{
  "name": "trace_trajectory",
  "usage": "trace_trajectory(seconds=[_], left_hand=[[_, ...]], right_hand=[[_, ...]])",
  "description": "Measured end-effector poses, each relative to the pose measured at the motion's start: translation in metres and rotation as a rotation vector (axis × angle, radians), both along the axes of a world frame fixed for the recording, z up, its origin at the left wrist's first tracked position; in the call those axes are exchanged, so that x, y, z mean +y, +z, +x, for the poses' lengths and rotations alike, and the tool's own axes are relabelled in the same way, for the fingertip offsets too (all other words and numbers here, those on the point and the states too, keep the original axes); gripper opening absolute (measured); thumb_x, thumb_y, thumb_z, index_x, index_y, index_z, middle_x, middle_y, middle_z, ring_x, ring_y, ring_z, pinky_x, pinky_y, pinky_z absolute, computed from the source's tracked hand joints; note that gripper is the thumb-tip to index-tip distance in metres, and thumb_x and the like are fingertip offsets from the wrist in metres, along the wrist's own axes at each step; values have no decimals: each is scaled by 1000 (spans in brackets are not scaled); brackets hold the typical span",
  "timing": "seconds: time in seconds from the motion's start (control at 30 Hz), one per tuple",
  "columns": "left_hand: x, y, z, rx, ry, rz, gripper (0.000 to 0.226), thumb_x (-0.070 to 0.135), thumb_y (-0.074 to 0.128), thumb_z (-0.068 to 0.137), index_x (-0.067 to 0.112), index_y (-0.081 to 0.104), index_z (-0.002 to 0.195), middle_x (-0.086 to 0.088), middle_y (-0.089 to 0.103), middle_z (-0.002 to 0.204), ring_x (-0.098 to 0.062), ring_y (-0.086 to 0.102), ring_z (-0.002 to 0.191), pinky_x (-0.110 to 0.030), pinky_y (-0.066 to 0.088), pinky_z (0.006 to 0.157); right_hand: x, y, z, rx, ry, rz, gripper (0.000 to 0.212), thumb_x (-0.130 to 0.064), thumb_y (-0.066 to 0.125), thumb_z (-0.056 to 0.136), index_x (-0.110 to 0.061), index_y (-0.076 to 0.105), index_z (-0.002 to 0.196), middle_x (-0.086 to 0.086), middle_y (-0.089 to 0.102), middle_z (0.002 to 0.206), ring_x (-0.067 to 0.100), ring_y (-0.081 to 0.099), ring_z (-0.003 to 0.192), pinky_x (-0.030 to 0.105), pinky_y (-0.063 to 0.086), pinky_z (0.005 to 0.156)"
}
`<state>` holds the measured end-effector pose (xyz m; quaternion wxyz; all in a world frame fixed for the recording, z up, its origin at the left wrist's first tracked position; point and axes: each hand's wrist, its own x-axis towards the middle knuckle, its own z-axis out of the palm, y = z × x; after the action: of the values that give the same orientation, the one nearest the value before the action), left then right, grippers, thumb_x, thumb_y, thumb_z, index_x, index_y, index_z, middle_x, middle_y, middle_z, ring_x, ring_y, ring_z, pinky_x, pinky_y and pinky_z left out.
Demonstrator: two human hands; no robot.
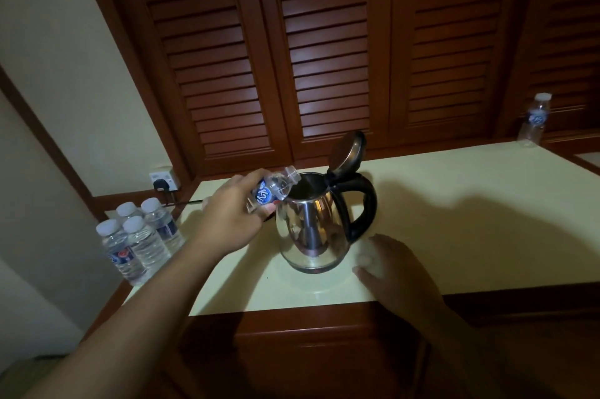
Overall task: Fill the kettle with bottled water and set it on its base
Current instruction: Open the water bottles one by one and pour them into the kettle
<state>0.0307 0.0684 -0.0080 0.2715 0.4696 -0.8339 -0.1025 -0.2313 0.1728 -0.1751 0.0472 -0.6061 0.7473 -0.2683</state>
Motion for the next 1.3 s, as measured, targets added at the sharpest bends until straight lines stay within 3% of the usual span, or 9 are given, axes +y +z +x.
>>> trace_trajectory(seconds=[0.13,0.2,0.33,0.5,0.63,0.87,1.0,1.17,1.3], left_hand=[[-16,11,-5,-212,13,-115,64,34,68,96,39,40,154,3,54,136,-26,47,134,-56,37,111],[-19,17,-9,-346,40,-219,66,31,66,98,39,36,156,3,50,141,-24,41,137,-55,31,110],[-25,23,-14,-545,46,-408,75,23,70,91,38,36,156,-1,49,146,-25,41,136,-67,27,112],[-24,16,-24,-707,-7,-631,89,13,77,72,28,45,153,-8,55,147,-34,43,139,-73,31,108],[-20,14,-28,-747,-86,-732,82,7,78,71,22,53,148,-14,56,145,-40,44,141,-76,32,105],[-17,18,-30,-832,-80,-735,85,14,84,77,24,46,152,-14,47,156,-37,29,153,-81,22,112],[-18,20,-30,-857,-65,-759,83,13,83,78,24,47,152,-16,44,158,-37,27,155,-81,20,114],[-18,26,-28,-865,-34,-756,86,15,85,78,27,46,153,-15,45,158,-39,28,154,-81,18,115],[-15,29,-25,-866,-19,-759,88,16,83,81,30,41,156,-14,41,160,-39,23,156,-81,17,115]], right_hand=[[0,4,1,83,-18,18,50,-71,41,84,-30,51,111,-13,56,113,12,55,109,35,37,106],[-1,2,0,97,-35,30,63,-74,40,84,-23,50,119,-6,57,122,16,54,116,41,35,112],[-4,-2,1,93,-70,71,88,-79,38,85,-12,44,141,8,49,148,26,43,138,44,26,120],[-6,0,0,94,-78,59,85,-79,38,85,-11,44,136,9,51,143,28,45,134,44,33,117],[-5,2,0,81,-65,80,92,-77,35,88,-12,32,153,9,32,162,25,27,150,42,16,125],[-4,3,0,81,-55,99,89,-75,32,90,-14,31,154,7,30,163,24,23,152,43,14,126],[-3,7,0,122,-11,91,78,-71,29,94,-16,41,149,6,36,160,24,26,150,43,13,125],[-2,7,3,111,-15,102,74,-67,33,96,-16,39,150,6,32,162,24,22,152,43,12,125],[1,6,5,108,2,105,66,-60,28,98,-18,44,146,6,41,157,23,32,147,45,22,124]])
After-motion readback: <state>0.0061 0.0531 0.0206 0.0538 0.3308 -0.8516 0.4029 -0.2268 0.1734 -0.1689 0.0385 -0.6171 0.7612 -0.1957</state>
